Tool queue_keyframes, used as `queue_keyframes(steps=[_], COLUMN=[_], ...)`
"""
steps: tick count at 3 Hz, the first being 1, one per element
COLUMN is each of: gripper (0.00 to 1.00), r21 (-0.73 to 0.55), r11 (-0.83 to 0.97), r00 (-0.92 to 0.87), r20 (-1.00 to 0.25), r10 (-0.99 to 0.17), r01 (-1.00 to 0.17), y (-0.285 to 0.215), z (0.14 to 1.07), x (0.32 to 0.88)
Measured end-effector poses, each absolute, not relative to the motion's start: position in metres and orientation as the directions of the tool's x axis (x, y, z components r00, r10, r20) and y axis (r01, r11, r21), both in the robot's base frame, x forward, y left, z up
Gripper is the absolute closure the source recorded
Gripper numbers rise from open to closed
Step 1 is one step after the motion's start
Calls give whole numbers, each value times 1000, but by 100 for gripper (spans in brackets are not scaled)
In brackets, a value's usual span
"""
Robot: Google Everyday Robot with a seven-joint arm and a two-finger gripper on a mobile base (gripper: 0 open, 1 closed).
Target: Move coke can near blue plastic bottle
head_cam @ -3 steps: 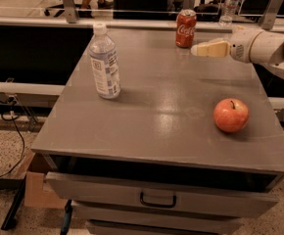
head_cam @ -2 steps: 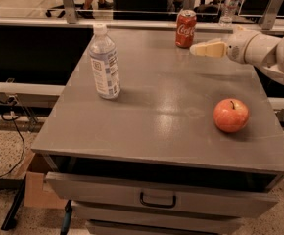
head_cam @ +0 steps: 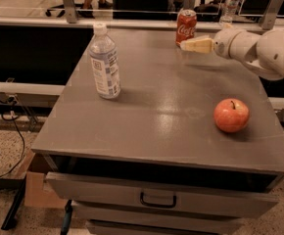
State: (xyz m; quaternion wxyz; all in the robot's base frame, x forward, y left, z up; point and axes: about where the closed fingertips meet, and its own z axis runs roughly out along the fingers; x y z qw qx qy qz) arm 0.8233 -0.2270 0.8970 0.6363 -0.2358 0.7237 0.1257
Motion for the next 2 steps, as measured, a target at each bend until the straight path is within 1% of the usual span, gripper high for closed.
queue_keyframes(steps=[2], gripper=[0], r21=[-90], r11=[855], r00=[-122], r20=[-977], r10=[-176], r01=[-510], y=[-208], z=[883], x=[855])
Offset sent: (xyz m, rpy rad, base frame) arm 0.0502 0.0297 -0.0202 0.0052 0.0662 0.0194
